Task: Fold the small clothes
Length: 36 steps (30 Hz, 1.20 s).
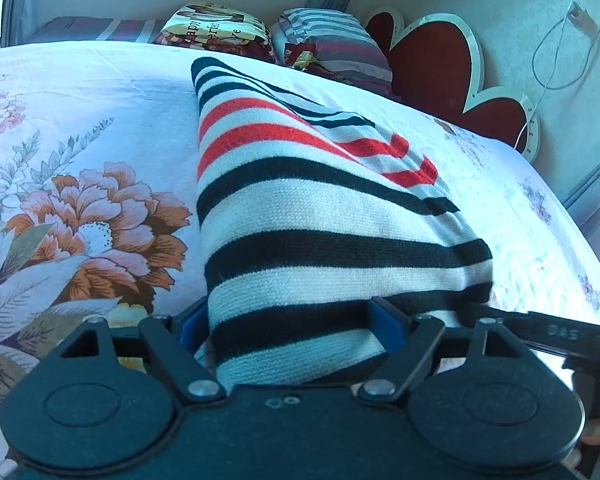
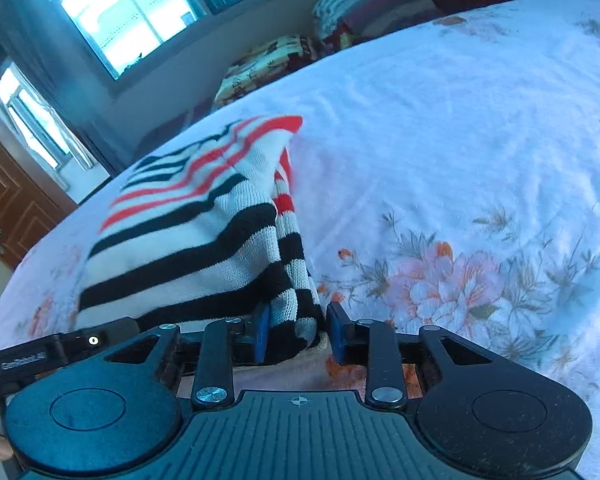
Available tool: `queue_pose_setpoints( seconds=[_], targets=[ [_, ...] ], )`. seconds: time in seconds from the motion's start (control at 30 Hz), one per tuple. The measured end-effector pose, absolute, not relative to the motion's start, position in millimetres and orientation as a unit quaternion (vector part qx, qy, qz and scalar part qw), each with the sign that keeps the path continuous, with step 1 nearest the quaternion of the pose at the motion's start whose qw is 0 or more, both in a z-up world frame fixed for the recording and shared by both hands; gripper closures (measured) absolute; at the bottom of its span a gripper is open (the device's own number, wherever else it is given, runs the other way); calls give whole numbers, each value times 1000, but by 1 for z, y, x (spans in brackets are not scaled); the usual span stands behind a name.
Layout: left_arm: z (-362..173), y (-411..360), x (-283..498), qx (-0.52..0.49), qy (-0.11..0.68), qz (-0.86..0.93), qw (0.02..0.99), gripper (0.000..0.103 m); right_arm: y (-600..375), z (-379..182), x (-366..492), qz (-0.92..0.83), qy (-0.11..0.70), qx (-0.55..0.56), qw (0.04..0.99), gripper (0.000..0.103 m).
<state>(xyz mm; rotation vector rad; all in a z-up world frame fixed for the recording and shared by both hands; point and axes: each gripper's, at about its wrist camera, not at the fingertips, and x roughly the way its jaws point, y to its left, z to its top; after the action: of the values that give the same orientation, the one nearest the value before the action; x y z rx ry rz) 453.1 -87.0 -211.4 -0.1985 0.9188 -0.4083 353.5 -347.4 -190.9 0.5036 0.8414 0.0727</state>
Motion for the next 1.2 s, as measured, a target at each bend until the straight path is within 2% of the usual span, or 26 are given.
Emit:
queue_pose_setpoints(
  seconds=[0.13, 0.17, 0.2, 0.27, 0.5, 0.8, 0.83, 0.9, 0.93, 0.97, 1.03, 1.1, 1.2],
  targets=[
    [-203, -79, 455, -110, 445, -198, 866, 24, -348, -178, 352, 41, 398, 240, 885, 72],
    [-200, -76, 456, -117, 444, -198, 866, 24, -351, -172, 351, 47, 393, 249, 884, 67],
    [-197, -72, 456, -124, 441, -196, 867, 23, -353, -166, 351, 49, 386, 255, 885, 55],
    [-191, -67, 460, -137, 436, -194, 868, 22, -355, -153, 355, 49, 366, 258, 893, 40],
    [-169, -66, 487, -135, 414, -185, 881, 22, -357, -139, 409, 66, 363, 270, 889, 40],
    [-181, -64, 539, -150, 426, -154, 879, 24, -369, -170, 499, 64, 411, 287, 863, 41],
    [-183, -64, 544, -150, 428, -152, 878, 24, -369, -175, 505, 63, 415, 285, 862, 43],
    [-189, -63, 552, -156, 432, -151, 875, 25, -366, -180, 511, 72, 410, 285, 863, 75],
    [-192, -63, 555, -161, 433, -151, 874, 27, -364, -179, 511, 70, 401, 281, 869, 76],
    [-193, -62, 556, -165, 431, -152, 874, 30, -360, -174, 510, 70, 390, 268, 878, 85],
    [-194, -61, 556, -169, 421, -156, 877, 44, -349, -165, 507, 82, 361, 231, 900, 90],
    [-193, -63, 555, -162, 408, -153, 885, 47, -340, -159, 507, 96, 336, 201, 915, 91],
    [-197, -63, 561, -165, 407, -145, 887, 48, -337, -170, 517, 91, 349, 179, 916, 91]
  ],
)
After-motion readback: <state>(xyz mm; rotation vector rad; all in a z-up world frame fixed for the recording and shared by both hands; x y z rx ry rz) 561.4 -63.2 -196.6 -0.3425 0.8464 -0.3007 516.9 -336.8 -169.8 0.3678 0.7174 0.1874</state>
